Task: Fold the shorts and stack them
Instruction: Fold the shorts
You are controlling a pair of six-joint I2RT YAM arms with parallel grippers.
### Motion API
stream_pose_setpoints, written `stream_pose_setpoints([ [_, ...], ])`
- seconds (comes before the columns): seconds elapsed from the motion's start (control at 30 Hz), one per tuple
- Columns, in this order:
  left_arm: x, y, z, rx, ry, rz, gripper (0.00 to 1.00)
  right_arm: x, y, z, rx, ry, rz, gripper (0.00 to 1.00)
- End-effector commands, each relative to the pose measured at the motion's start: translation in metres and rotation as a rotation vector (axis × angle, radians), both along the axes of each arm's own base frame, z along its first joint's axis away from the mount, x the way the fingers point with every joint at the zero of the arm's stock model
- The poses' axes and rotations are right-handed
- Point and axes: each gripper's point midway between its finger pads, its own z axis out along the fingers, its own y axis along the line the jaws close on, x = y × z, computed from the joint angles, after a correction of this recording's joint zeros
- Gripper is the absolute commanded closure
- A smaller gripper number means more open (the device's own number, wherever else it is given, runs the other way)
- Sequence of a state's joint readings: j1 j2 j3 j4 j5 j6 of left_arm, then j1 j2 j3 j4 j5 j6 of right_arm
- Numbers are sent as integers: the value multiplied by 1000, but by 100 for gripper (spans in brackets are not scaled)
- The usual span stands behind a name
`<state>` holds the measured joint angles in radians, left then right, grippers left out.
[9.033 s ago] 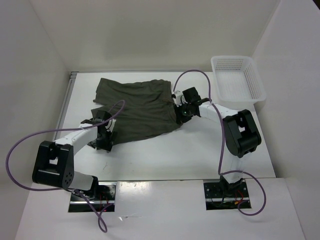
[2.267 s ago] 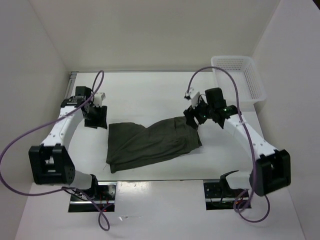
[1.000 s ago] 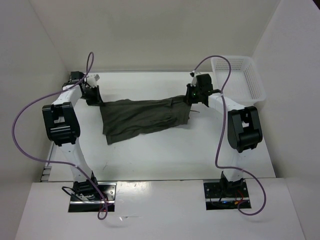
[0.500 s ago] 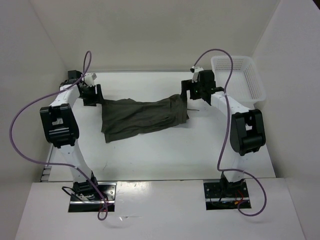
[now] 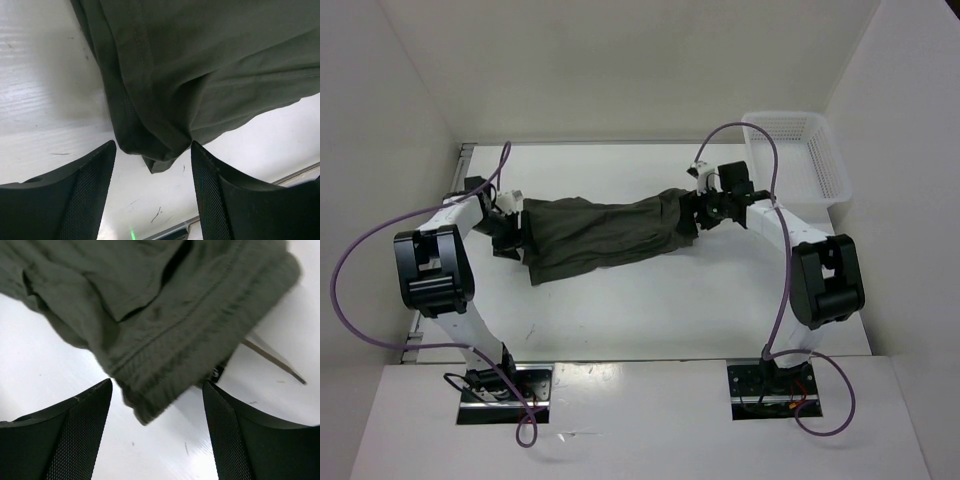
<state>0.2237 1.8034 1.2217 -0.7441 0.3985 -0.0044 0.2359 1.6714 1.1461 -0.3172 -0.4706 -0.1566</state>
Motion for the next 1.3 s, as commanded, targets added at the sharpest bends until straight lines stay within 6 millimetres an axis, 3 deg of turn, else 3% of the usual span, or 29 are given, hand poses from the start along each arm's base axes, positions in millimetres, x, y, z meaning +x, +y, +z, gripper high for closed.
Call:
stream_pose_setpoints([
  [0.0,9,-10,3,-37,-28,-27,31,-9,25,7,23,-26,114,22],
  [0.17,-2,-15,-12,-54,49,-35,40,-17,24,-8,7,14,107,24],
  [0.2,-2,-19,-14,-77,58,-37,45,-15,21,-10,-9,10,94,26],
  [0.23,-3,-20,-16,-89,66,-38,56,-18,21,-13,-11,19,93,26],
  [0.37,3,-25,-16,-126,60,-44,76,-23,16,-25,-39,60,92,33],
  [0.5,11,-28,-10,-154,52,-48,91,-27,18,-31,-50,77,110,58],
  [0.53,15,-27,-7,-151,40,-49,93,-25,24,-26,-45,56,134,72],
  [0.6,32,-21,11,-147,-21,-42,96,-12,31,-17,-27,28,155,83],
  [0.63,39,-16,22,-139,-51,-35,98,-3,36,-9,-7,11,149,92],
  [0.67,46,-12,32,-143,-75,-29,99,20,44,19,21,-58,137,96],
  [0.7,58,-3,43,-131,-117,-16,99,34,50,33,44,-87,121,98],
  [0.73,79,2,69,-111,-197,-22,99,52,56,36,56,-104,113,98],
  [0.77,91,7,81,-118,-241,-19,99,84,62,76,72,-207,85,99],
  [0.8,102,9,92,-118,-279,-25,99,103,66,92,88,-246,57,100],
  [0.83,115,15,106,-117,-331,-23,99,125,70,81,75,-245,43,100],
  [0.87,134,18,133,-110,-422,-39,99,153,74,130,95,-358,8,100],
  [0.97,153,19,166,-166,-552,-75,99,195,74,155,89,-433,-71,100],
  [1.0,148,14,173,-187,-565,-87,99,193,70,143,54,-411,-71,100],
  [1.07,137,10,155,-205,-512,-77,99,188,68,135,46,-389,-70,100],
  [1.1,130,8,154,-206,-509,-77,99,172,64,112,7,-338,-35,100],
  [1.13,122,7,146,-206,-482,-68,99,165,63,105,-3,-327,-11,100],
  [1.17,106,4,128,-215,-426,-55,99,153,59,82,-38,-279,8,100],
  [1.23,89,-2,111,-233,-368,-45,99,144,52,79,-66,-281,15,100],
  [1.27,78,-14,100,-239,-323,-62,99,137,44,62,-87,-246,17,100],
])
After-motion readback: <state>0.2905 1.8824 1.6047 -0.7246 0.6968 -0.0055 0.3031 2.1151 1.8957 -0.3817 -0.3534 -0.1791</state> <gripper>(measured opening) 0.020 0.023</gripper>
